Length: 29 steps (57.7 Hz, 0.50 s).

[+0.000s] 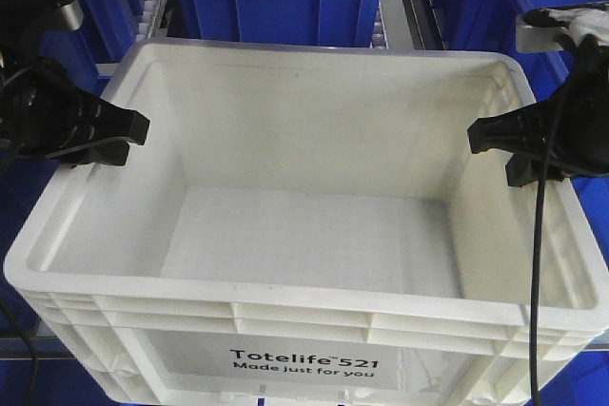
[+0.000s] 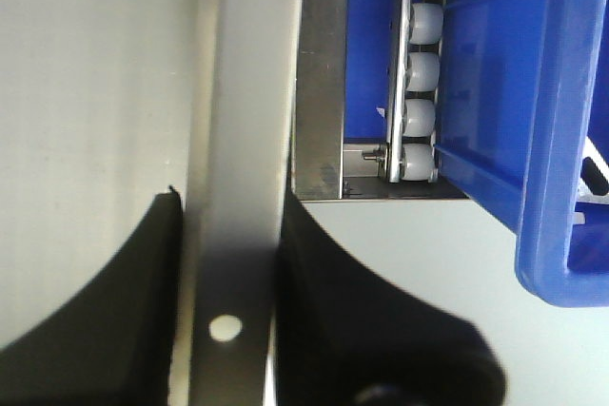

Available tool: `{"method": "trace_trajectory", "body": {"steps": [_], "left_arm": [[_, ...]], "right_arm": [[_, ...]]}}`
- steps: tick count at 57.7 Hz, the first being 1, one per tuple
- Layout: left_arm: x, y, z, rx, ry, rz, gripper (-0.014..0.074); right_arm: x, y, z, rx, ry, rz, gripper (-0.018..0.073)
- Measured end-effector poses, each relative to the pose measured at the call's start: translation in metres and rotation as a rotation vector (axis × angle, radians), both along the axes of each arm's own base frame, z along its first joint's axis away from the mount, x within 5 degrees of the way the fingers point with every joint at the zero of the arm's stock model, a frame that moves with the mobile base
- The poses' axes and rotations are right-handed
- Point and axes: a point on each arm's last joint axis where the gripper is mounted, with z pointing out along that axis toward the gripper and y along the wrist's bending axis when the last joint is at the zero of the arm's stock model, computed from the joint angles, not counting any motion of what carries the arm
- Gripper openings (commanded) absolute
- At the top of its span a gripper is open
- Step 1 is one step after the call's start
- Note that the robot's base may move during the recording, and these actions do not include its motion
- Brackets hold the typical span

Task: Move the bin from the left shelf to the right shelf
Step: 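Carry the crate with both grippers up to the other roller shelf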

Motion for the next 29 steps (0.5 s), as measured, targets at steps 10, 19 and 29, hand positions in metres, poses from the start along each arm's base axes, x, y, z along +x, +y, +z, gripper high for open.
{"method": "trace_trajectory", "body": {"steps": [10,19,29], "left_arm": [[0.0,0.0,0.0,0.0,0.0,0.0,-0.0006],[0.0,0.0,0.0,0.0,0.0,0.0,-0.0006],[0.0002,0.0001,0.0001,0.001,-0.003,0.0,-0.0006]], "right_arm": [[-0.0001,0.0,0.0,0.0,0.001,-0.001,0.0013],[0.0001,0.0001,0.0,0.001,-0.001,-0.001,0.0013],[0.0008,0.0003,0.0004,0.003,-0.009,0.0,0.0013]]}}
